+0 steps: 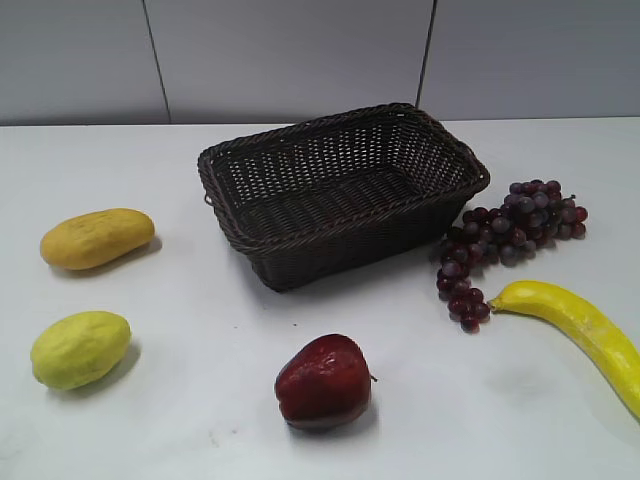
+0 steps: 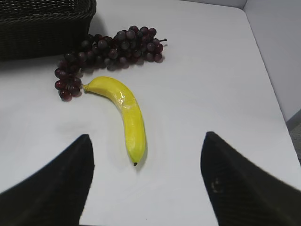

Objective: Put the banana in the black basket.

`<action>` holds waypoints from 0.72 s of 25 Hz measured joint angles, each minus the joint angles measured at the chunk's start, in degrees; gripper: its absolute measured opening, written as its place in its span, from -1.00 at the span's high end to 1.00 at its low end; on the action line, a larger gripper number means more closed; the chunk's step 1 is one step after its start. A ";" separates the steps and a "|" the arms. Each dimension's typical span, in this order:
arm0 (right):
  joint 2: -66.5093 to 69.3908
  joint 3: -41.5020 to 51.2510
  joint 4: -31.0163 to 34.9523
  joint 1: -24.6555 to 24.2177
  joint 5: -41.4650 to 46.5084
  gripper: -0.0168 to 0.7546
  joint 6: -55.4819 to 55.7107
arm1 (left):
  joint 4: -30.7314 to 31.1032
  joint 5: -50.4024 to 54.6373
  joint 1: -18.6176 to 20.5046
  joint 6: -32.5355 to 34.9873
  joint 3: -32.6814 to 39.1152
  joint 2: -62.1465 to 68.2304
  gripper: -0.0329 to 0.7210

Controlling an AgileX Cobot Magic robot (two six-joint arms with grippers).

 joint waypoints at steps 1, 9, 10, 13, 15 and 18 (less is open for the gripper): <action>0.00 0.00 0.00 0.00 0.00 -0.44 0.00 | 0.00 0.00 0.00 0.00 0.00 0.00 0.30; 0.00 0.00 0.00 0.00 0.00 -0.44 0.00 | 0.00 0.00 0.00 0.00 0.00 0.00 0.30; 0.00 0.00 0.00 0.00 0.00 -0.44 0.00 | 0.00 0.00 0.00 0.00 0.00 0.00 0.30; 0.00 0.00 0.00 0.00 0.00 -0.44 0.00 | 0.00 0.00 0.00 0.00 0.00 0.00 0.30; 0.00 0.00 0.00 0.00 0.00 -0.44 0.06 | 0.00 0.00 0.00 0.00 0.00 0.00 0.30; 0.00 0.00 -0.44 0.00 0.00 -0.44 1.05 | 0.00 0.00 0.00 0.00 0.00 0.00 0.30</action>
